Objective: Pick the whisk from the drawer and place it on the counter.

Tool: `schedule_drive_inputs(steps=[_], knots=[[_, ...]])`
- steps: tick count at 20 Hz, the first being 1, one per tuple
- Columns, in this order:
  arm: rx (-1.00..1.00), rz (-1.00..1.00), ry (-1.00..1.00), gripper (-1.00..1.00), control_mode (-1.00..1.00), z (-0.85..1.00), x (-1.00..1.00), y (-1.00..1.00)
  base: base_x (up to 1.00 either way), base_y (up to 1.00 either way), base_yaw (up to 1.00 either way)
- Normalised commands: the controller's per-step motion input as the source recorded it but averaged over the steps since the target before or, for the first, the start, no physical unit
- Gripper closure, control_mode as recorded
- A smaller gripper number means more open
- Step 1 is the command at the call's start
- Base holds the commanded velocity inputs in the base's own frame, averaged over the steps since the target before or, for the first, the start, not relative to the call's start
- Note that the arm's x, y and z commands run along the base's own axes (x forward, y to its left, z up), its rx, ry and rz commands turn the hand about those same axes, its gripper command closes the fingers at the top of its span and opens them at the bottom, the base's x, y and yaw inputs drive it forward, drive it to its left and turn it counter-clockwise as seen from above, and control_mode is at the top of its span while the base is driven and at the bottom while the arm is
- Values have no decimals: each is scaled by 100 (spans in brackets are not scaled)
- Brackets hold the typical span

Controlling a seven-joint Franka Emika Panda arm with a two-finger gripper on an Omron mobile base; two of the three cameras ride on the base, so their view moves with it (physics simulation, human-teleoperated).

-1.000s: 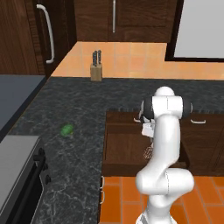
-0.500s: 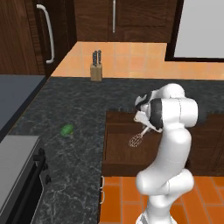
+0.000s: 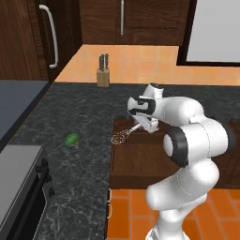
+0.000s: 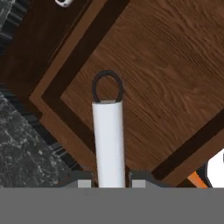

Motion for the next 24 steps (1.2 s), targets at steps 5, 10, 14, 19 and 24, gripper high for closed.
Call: schedule_drive_inputs(steps=[5, 10, 14, 19, 24], knots=[[-4, 1, -12, 100, -100, 30, 39, 100, 0, 0, 0], [0, 24, -7, 100, -100, -12, 15, 51, 0, 0, 0], [0, 23, -5, 100, -100, -25, 24, 44, 0, 0, 0], [-8, 11, 0, 100, -100, -17, 42, 56, 0, 0, 0], [-12, 0, 0, 100, -100, -37, 26, 63, 0, 0, 0]])
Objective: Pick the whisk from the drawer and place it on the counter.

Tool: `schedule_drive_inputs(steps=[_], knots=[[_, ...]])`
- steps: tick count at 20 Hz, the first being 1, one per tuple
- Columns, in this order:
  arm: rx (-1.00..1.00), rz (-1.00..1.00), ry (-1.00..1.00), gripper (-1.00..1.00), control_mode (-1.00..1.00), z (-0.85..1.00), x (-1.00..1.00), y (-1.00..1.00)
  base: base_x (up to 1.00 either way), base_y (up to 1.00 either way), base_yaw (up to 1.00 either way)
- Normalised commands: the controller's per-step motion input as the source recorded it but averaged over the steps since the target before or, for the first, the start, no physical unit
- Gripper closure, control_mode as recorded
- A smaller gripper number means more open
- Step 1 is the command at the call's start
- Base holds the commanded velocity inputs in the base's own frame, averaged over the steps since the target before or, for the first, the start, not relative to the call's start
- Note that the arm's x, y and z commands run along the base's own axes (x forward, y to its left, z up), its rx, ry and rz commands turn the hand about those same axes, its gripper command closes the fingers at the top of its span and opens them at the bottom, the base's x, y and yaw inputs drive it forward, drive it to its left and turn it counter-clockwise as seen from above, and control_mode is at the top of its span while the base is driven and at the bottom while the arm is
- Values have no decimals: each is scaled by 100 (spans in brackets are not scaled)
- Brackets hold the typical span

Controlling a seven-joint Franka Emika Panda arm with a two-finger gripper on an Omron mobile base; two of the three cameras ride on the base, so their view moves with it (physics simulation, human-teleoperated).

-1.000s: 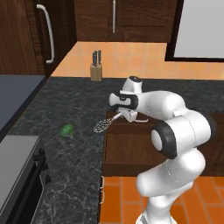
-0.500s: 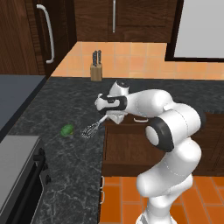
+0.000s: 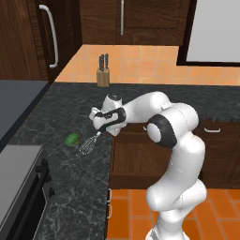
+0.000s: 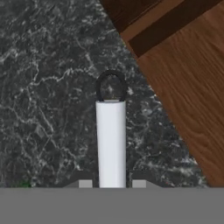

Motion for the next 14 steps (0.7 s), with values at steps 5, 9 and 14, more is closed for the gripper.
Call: schedule_drive_inputs(steps=[5, 9, 14], knots=[[-11, 0, 0, 100, -100, -36, 18, 57, 0, 0, 0], [-5, 1, 0, 100, -100, -15, 16, 20, 0, 0, 0], [0, 5, 0, -100, -100, -1, 10, 0, 0, 0, 0]])
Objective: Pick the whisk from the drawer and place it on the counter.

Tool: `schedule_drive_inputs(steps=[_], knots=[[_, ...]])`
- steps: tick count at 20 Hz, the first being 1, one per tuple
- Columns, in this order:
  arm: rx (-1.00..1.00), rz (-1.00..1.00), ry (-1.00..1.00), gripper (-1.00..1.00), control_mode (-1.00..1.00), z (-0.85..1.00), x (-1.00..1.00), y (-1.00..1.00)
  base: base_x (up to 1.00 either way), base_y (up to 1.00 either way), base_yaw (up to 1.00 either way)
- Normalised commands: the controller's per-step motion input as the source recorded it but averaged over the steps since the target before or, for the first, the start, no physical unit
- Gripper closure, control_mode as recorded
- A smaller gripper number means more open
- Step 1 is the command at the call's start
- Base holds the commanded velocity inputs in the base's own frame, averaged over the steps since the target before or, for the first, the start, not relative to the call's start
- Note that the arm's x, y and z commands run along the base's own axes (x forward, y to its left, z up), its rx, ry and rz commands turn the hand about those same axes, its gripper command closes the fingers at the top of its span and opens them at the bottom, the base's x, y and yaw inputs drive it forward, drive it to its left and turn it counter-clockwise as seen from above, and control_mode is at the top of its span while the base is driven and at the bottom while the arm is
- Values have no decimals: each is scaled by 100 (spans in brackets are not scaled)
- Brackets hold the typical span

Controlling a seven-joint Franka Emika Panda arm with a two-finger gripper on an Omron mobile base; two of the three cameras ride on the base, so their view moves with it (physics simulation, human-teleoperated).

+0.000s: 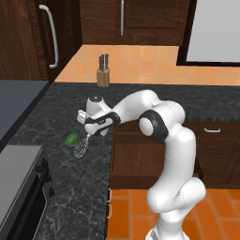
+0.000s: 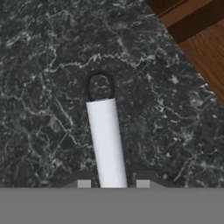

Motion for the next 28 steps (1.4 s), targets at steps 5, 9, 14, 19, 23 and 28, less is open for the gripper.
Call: schedule_drive_inputs(steps=[5, 9, 14, 19, 23, 28], knots=[[0, 8, 0, -100, -100, 0, 5, 2, 0, 0, 0], [-1, 1, -2, -100, -100, 48, -21, -18, 0, 0, 0], [3, -6, -6, -100, -100, 91, -74, -90, 0, 0, 0], [-3, -6, 1, -100, -100, 100, -87, -99, 0, 0, 0], [-12, 0, 10, -100, -100, 73, -100, -63, 0, 0, 0], [-1, 0, -5, -100, -100, -4, -100, -68, 0, 0, 0]])
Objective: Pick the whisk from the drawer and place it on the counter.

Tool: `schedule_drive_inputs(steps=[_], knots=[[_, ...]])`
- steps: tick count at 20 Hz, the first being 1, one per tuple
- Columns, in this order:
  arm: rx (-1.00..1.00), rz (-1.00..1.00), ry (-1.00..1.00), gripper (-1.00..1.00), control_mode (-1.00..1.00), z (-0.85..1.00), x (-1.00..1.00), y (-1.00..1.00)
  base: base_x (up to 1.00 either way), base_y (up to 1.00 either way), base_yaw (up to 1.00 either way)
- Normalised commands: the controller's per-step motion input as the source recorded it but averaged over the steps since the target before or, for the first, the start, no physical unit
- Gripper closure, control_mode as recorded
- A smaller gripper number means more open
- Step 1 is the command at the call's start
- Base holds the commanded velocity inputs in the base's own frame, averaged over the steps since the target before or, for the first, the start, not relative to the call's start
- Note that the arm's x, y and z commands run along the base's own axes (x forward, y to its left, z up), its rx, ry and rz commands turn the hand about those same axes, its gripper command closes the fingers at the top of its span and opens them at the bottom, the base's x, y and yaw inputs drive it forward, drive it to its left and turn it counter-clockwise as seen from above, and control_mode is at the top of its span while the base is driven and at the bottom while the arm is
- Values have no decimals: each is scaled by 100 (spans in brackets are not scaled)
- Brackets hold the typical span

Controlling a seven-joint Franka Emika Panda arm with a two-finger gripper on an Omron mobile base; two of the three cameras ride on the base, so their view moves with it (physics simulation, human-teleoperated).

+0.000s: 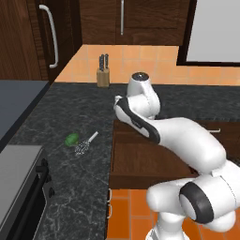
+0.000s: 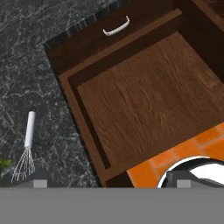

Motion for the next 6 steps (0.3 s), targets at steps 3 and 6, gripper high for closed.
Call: schedule_drive_inputs(steps=[3, 6], knots=[[2, 0, -12, -100, -100, -2, -89, -53, 0, 0, 0], [7, 0, -9, -100, -100, 0, -33, -71, 0, 0, 0]])
